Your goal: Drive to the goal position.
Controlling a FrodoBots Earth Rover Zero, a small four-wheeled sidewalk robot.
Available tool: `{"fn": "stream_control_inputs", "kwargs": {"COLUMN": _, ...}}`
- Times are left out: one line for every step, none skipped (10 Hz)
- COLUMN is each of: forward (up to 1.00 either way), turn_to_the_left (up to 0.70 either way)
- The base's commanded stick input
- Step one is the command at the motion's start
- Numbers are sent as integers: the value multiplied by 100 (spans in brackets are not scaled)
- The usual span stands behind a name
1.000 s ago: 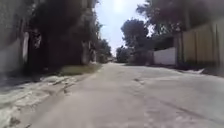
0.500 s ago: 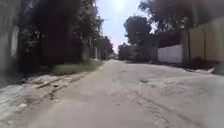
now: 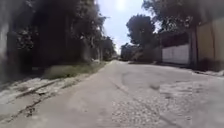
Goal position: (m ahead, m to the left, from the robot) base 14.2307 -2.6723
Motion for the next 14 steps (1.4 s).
{"fn": "stream_control_inputs", "kwargs": {"forward": 100, "turn_to_the_left": 2}}
{"fn": "stream_control_inputs", "kwargs": {"forward": 100, "turn_to_the_left": 2}}
{"fn": "stream_control_inputs", "kwargs": {"forward": 100, "turn_to_the_left": 2}}
{"fn": "stream_control_inputs", "kwargs": {"forward": 100, "turn_to_the_left": 2}}
{"fn": "stream_control_inputs", "kwargs": {"forward": 100, "turn_to_the_left": 2}}
{"fn": "stream_control_inputs", "kwargs": {"forward": 100, "turn_to_the_left": -15}}
{"fn": "stream_control_inputs", "kwargs": {"forward": 100, "turn_to_the_left": -28}}
{"fn": "stream_control_inputs", "kwargs": {"forward": 100, "turn_to_the_left": -29}}
{"fn": "stream_control_inputs", "kwargs": {"forward": 100, "turn_to_the_left": -8}}
{"fn": "stream_control_inputs", "kwargs": {"forward": 100, "turn_to_the_left": 2}}
{"fn": "stream_control_inputs", "kwargs": {"forward": 100, "turn_to_the_left": 2}}
{"fn": "stream_control_inputs", "kwargs": {"forward": 100, "turn_to_the_left": 2}}
{"fn": "stream_control_inputs", "kwargs": {"forward": 100, "turn_to_the_left": 2}}
{"fn": "stream_control_inputs", "kwargs": {"forward": 100, "turn_to_the_left": 2}}
